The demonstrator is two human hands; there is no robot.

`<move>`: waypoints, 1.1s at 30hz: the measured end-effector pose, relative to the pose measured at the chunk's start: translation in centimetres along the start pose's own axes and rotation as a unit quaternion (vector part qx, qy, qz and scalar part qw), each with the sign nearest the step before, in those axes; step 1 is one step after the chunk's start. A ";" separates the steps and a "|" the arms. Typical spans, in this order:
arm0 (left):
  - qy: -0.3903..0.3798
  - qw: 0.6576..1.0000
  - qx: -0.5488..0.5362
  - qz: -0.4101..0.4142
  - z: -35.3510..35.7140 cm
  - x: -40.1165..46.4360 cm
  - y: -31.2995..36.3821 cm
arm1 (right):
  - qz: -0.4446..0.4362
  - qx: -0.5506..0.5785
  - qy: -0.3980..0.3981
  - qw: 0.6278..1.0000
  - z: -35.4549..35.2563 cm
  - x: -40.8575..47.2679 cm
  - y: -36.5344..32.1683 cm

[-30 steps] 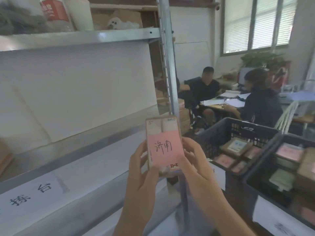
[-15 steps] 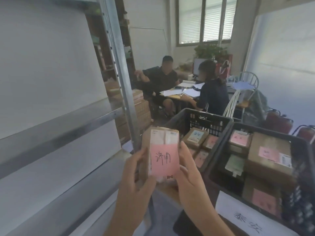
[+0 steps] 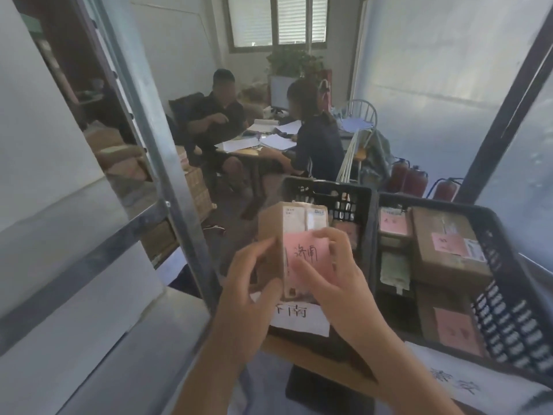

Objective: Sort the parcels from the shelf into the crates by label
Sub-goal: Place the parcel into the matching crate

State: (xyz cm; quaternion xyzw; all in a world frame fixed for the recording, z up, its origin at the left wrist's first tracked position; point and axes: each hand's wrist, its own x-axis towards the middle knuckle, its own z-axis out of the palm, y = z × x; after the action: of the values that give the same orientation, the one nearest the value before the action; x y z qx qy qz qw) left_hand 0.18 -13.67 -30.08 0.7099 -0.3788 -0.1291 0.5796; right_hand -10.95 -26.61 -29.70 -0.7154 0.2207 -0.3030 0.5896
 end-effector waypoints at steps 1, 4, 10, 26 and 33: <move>-0.013 1.000 0.001 -0.004 0.2 0.8 -0.3 | 0.014 -0.018 0.010 1.000 0.0 0.8 0.3; -0.054 0.998 -0.011 -0.019 1.2 3.6 -1.6 | 0.049 -0.074 0.035 0.995 -0.3 3.6 1.5; -0.115 0.990 0.048 -0.061 3.1 9.7 -5.0 | 0.067 -0.171 0.039 0.982 -2.3 10.0 6.4; -0.121 0.884 0.338 -0.300 0.2 23.9 -18.8 | 0.114 -0.547 -0.370 0.742 -5.9 16.8 15.2; -0.108 0.874 0.366 -0.302 0.6 24.5 -19.8 | 0.106 -0.623 -0.428 0.646 -4.3 17.6 16.3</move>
State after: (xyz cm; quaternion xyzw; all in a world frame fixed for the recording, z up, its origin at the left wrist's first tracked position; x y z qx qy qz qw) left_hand 24.14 -30.09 -42.24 0.9328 -0.2262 -0.2256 0.1670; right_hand -0.54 -44.88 -42.02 -0.9357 0.1547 0.3108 0.0624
